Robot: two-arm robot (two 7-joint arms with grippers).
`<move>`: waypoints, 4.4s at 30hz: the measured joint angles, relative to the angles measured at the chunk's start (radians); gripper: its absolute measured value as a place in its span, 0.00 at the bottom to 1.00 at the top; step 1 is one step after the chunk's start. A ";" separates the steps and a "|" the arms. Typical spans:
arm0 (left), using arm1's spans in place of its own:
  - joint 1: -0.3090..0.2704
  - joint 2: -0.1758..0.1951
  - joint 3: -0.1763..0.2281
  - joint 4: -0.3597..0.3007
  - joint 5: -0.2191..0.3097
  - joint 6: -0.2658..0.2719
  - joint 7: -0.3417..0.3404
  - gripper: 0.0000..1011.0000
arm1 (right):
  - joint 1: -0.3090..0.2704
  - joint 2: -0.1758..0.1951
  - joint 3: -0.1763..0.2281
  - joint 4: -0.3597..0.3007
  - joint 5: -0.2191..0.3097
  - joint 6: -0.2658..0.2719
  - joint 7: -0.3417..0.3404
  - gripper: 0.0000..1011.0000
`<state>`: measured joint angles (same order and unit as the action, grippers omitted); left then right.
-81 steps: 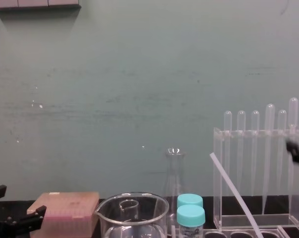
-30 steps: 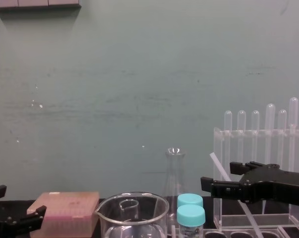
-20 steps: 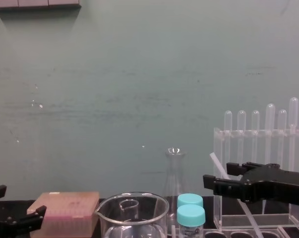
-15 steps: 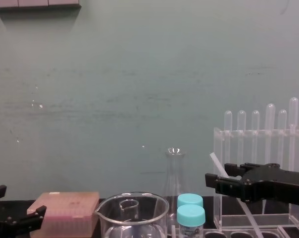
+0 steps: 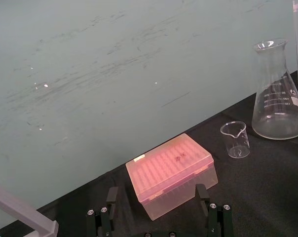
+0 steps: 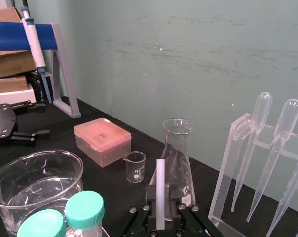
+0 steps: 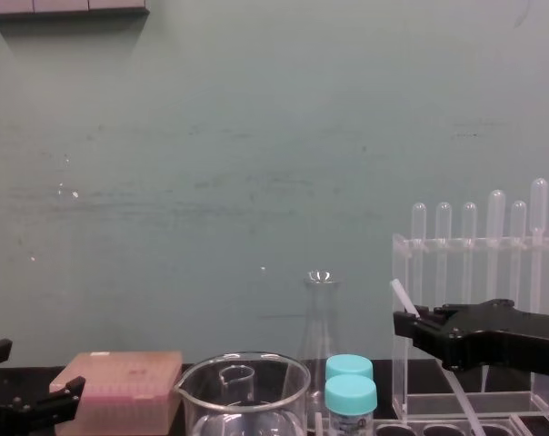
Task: Pick up the stirring rod with one hand, then place it down.
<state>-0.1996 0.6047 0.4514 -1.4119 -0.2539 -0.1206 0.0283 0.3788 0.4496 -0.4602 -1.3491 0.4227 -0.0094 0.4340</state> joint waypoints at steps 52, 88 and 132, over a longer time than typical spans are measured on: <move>0.000 0.000 0.000 0.000 0.000 0.000 0.000 0.99 | -0.059 -0.071 0.210 0.015 0.036 -0.521 0.192 0.07; 0.000 0.000 0.000 0.000 0.000 0.000 0.000 0.99 | -0.057 -0.071 0.208 0.014 0.042 -0.528 0.200 0.07; 0.000 0.000 0.000 0.000 0.000 0.000 0.000 0.99 | -0.057 -0.071 0.208 0.014 0.042 -0.528 0.200 0.07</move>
<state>-0.1995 0.6047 0.4514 -1.4120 -0.2539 -0.1205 0.0283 0.3219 0.3781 -0.2525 -1.3355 0.4647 -0.5375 0.6340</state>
